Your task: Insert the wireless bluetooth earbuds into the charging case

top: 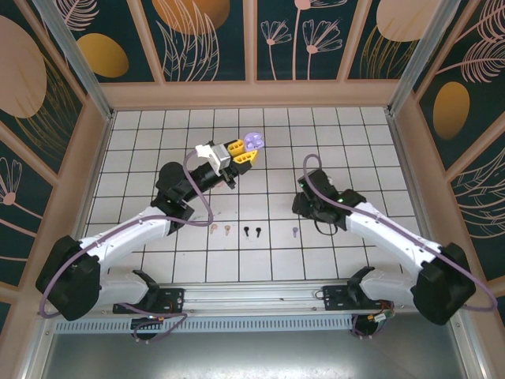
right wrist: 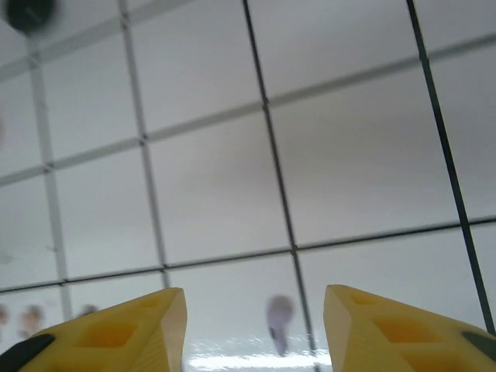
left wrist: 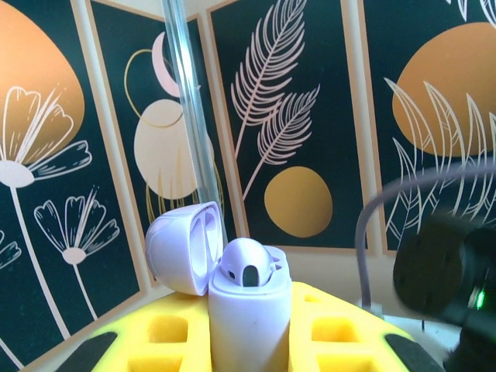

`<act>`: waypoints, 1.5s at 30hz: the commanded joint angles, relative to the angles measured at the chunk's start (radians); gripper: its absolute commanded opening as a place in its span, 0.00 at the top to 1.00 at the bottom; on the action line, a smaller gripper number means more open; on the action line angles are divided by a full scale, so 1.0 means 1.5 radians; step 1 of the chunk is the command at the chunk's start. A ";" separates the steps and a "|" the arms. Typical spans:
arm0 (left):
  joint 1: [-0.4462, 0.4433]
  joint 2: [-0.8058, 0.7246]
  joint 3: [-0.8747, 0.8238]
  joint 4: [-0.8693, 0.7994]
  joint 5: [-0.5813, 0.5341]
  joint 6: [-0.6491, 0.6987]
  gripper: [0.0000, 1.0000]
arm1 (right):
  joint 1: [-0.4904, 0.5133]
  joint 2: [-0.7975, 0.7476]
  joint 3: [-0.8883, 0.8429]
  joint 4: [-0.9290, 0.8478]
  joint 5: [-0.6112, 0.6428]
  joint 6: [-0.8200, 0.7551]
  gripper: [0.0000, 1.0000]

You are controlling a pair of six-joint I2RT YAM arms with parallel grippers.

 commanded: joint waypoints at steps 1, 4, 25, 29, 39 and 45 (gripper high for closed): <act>-0.004 -0.014 -0.010 0.003 -0.003 0.003 1.00 | 0.028 0.043 -0.006 -0.014 -0.003 0.036 0.52; -0.004 -0.018 -0.015 0.008 -0.003 0.001 1.00 | 0.057 0.093 0.003 -0.021 0.015 0.048 0.53; -0.004 -0.033 -0.035 0.020 -0.002 0.001 1.00 | 0.089 0.198 0.012 0.026 0.027 0.092 0.60; -0.004 -0.031 -0.035 0.022 -0.002 0.001 1.00 | 0.089 0.206 0.009 0.034 0.024 0.091 0.62; -0.004 -0.027 -0.032 0.022 -0.001 0.002 1.00 | 0.091 0.208 -0.011 0.054 0.010 0.092 0.64; -0.004 -0.023 -0.029 0.022 0.000 0.002 1.00 | 0.097 0.211 -0.023 0.058 0.007 0.093 0.64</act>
